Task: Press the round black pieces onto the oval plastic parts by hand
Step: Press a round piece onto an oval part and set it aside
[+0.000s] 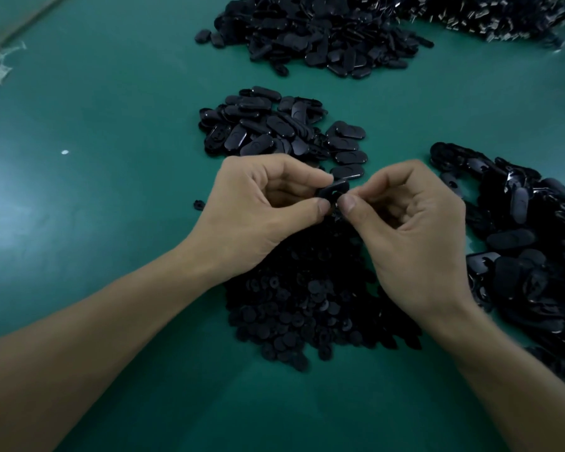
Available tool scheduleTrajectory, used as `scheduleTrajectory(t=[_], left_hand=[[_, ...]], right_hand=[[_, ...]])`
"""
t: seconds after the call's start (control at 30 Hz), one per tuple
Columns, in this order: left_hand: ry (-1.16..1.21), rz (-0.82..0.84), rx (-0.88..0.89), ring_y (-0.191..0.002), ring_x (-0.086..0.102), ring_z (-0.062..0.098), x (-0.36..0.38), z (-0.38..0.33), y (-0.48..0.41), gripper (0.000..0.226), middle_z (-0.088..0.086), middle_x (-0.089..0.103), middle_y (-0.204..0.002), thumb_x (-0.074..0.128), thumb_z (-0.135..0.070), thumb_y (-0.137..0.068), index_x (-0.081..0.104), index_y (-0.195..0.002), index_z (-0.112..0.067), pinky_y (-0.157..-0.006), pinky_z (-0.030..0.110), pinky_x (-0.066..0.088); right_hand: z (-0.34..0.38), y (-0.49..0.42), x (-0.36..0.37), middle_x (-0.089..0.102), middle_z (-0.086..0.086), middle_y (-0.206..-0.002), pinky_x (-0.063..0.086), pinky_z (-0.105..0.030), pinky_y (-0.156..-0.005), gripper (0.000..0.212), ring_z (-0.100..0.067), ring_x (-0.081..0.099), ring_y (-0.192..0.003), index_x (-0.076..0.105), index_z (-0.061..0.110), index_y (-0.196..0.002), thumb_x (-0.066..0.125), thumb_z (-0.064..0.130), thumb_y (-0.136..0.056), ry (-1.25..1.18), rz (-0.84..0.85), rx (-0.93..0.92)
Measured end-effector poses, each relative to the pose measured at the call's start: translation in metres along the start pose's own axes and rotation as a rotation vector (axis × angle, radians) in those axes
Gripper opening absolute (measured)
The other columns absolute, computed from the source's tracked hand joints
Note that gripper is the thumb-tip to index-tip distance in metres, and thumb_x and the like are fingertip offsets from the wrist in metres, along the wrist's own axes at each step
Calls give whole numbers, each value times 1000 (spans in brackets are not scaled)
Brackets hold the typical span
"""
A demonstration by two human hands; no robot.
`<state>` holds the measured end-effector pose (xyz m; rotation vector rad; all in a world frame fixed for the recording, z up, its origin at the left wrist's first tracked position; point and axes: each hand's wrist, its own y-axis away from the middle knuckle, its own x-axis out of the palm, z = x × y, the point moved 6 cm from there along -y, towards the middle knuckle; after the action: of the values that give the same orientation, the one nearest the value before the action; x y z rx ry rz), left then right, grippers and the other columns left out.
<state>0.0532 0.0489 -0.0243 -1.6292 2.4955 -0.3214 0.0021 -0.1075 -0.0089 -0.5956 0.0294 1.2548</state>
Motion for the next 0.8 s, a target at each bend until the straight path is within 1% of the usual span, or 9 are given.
scheduleTrajectory(t=[0.1,0.17,0.27,0.4,0.57,0.63,0.73,0.8], left_hand=[[-36,6,24,-81,74,12,1,-2,0,25,-1,78,-88,80,-3,-77,74,-95,-20,-77,22,58],[-48,7,34,-81,74,11,1,-2,0,26,-4,78,-87,79,-2,-78,74,-94,-21,-78,21,58],[-91,-5,60,-83,75,11,2,-4,1,26,-2,78,-92,79,-4,-78,74,-95,-23,-78,20,57],[-130,-30,91,-86,76,13,4,-4,3,25,0,78,-93,77,-5,-79,74,-97,-22,-79,22,58],[-139,-49,123,-87,76,15,3,-5,4,23,-1,78,-94,77,-6,-80,74,-98,-21,-81,28,60],[-152,-58,142,-87,76,14,3,-7,5,24,-2,78,-95,77,-6,-81,75,-99,-21,-80,27,60],[-184,-87,175,-88,75,11,2,-9,5,25,-3,77,-96,77,-5,-81,74,-99,-21,-81,27,59],[-187,-95,169,-88,76,11,1,-8,4,25,-2,77,-95,78,-5,-80,74,-99,-21,-81,28,59]], right_hand=[[2,1,1,70,1,-80,58,-36,-71,31,-18,68,-74,54,33,-79,74,11,-87,17,-2,-6],[3,1,1,70,3,-81,58,-42,-72,33,-19,68,-75,52,33,-78,74,11,-87,28,-8,-2],[3,2,1,71,11,-79,57,-45,-69,31,-17,69,-73,46,24,-78,72,11,-86,62,-26,1],[6,2,0,69,12,-76,54,-48,-64,34,-20,67,-70,40,23,-76,71,13,-85,95,-55,-7],[8,3,1,66,12,-77,54,-44,-65,36,-17,66,-71,40,23,-76,71,10,-86,108,-57,-44],[11,4,0,66,12,-78,55,-37,-66,37,-13,66,-73,39,23,-75,71,9,-87,131,-67,-86],[14,4,0,66,10,-78,54,-24,-67,37,-8,67,-75,40,21,-75,72,5,-86,171,-70,-148],[12,3,0,67,12,-81,54,-20,-67,37,-7,67,-74,40,21,-74,72,6,-86,166,-60,-137]])
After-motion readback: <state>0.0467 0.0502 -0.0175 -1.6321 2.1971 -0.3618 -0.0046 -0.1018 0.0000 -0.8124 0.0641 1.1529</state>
